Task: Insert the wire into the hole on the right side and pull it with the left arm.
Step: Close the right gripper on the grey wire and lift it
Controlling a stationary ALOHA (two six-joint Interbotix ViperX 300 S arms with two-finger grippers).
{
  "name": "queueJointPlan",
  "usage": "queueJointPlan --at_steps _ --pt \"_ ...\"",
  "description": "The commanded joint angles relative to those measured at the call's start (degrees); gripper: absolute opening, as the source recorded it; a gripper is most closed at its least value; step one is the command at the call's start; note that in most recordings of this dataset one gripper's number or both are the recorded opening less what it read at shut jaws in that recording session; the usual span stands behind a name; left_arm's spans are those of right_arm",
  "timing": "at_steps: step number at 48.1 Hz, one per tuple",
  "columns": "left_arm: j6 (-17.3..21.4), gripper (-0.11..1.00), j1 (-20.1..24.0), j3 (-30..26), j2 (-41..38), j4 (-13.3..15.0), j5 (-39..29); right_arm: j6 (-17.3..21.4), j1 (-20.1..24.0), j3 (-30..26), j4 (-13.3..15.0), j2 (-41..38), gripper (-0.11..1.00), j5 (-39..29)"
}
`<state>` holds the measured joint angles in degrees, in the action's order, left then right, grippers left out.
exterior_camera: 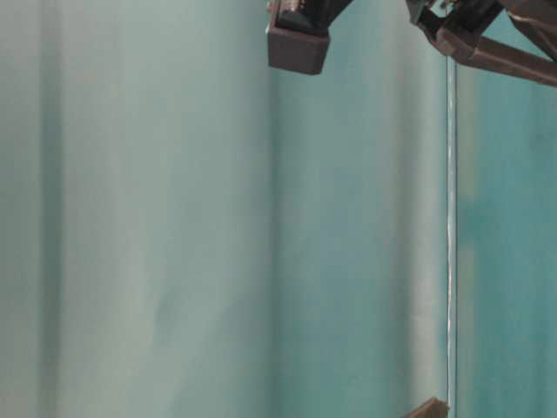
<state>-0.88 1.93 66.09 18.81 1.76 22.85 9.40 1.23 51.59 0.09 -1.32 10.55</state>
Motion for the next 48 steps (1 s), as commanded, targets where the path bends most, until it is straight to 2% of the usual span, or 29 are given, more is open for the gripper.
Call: queueJointPlan --at_steps 1,27,33,38,48 --pt "-0.09 0.83 0.26 -0.35 0.26 0.09 0.44 0.09 0.09 -1.05 -0.09 0.35 0.7 1.05" --pt "-0.09 0.83 0.18 -0.35 0.26 0.09 0.35 0.09 0.09 -1.05 -0.09 -0.26 0.66 2.2" --pt "-0.18 0.83 0.18 -0.35 0.26 0.09 0.35 0.09 0.09 -1.05 -0.09 -0.35 0.6 2.2" --pt "-0.18 0.83 0.18 -0.26 0.26 0.09 0.44 0.09 0.09 -1.05 -0.09 -0.35 0.49 2.2" --pt "-0.18 0.83 0.18 -0.35 0.35 0.09 0.44 0.09 0.09 -1.05 -0.09 -0.35 0.13 2.2"
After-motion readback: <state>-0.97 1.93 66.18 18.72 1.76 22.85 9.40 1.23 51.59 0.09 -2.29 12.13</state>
